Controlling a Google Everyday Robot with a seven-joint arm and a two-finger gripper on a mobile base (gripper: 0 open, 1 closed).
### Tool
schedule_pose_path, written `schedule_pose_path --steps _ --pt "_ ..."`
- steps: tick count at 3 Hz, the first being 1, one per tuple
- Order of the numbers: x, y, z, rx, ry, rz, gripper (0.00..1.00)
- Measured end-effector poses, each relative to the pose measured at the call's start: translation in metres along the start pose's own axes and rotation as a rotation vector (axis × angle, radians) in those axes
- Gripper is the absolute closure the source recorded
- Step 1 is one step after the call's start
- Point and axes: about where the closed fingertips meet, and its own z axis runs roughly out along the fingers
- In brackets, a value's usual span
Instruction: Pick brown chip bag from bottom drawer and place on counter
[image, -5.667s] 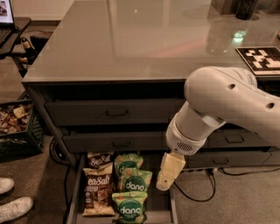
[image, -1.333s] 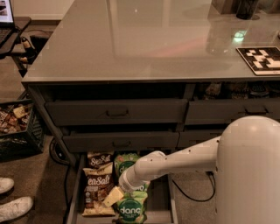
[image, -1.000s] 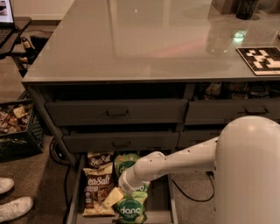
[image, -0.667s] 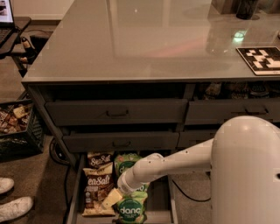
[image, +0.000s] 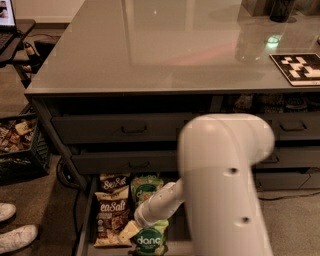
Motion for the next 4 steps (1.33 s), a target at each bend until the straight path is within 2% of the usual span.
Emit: schedule_pose_path --steps 1,3,4 --pt "-0.010 -0.012 0.025 0.027 -0.046 0.068 0.00" --pt "-0.018 -0.008 0.042 0.010 -0.099 0.075 0.00" --pt "-0.021 -0.017 0.067 0.031 -0.129 0.094 0.00"
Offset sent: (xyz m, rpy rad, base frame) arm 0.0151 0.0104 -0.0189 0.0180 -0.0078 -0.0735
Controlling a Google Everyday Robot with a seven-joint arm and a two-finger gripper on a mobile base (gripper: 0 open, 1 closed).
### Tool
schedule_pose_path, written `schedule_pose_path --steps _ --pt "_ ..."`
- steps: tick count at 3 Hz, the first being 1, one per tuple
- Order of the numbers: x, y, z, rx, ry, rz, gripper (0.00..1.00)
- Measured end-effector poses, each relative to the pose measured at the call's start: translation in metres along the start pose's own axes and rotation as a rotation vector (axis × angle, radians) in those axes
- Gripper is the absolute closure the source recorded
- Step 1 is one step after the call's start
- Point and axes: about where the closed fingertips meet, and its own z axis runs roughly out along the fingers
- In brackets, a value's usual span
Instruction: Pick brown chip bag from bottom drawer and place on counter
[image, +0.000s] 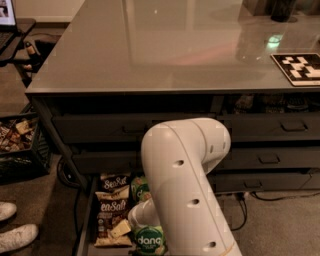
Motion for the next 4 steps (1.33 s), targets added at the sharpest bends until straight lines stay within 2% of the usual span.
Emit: schedule_pose_path --steps 2,3,4 --pt "-0.006 -0.012 0.043 0.047 -0.042 0.067 0.00" --pt "-0.004 -0.016 0.058 0.043 -0.053 0.102 0.00" --pt "-0.004 -0.021 0.071 0.037 -0.049 0.111 0.00"
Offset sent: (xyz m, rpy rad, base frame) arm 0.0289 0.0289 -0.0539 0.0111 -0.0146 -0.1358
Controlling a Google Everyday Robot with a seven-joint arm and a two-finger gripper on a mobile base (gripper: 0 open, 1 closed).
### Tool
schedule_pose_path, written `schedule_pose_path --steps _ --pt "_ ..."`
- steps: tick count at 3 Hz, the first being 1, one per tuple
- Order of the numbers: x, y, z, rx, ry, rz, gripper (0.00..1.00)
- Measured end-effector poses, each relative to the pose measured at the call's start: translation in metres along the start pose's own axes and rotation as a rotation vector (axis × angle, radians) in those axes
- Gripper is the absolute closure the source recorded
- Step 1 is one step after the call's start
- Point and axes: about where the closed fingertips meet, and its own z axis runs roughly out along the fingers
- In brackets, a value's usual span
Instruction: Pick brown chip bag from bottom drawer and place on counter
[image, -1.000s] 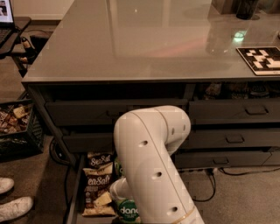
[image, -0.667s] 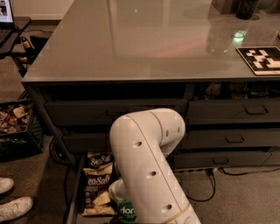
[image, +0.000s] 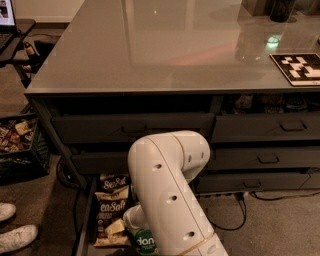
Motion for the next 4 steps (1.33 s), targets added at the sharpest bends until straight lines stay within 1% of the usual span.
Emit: schedule_pose_path --steps 1,3,4 --pt "0.004 -0.002 0.012 -0.008 0.010 0.019 0.00" --pt "0.012 0.006 0.029 -0.048 0.030 0.038 0.02" --pt "0.015 0.008 0.037 -0.058 0.043 0.044 0.15"
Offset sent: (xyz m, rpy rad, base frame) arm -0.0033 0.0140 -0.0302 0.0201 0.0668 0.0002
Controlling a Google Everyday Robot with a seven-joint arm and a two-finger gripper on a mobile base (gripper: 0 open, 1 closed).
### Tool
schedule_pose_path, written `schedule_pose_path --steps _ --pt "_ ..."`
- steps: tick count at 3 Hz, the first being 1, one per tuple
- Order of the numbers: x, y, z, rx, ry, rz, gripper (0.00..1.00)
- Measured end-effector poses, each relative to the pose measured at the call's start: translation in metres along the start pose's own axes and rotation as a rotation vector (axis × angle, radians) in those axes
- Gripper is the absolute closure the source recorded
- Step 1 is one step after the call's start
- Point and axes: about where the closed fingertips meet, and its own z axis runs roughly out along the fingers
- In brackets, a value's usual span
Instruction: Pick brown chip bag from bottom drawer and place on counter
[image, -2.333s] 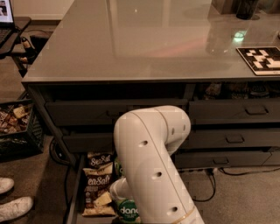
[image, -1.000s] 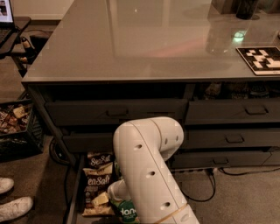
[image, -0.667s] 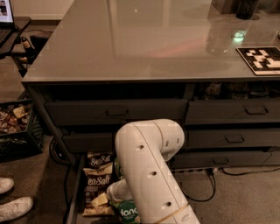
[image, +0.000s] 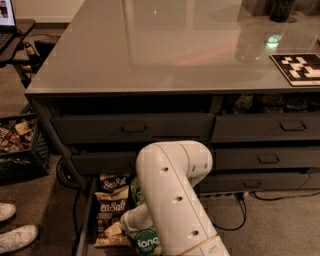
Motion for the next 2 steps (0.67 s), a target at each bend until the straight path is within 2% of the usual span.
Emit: schedule_pose_path --steps 1,2 --pt "-0.0009 0.0034 0.0097 -0.006 0.017 -0.011 0.20" --pt "-0.0011 0.0048 0.0189 -0.010 0.039 -0.021 0.19"
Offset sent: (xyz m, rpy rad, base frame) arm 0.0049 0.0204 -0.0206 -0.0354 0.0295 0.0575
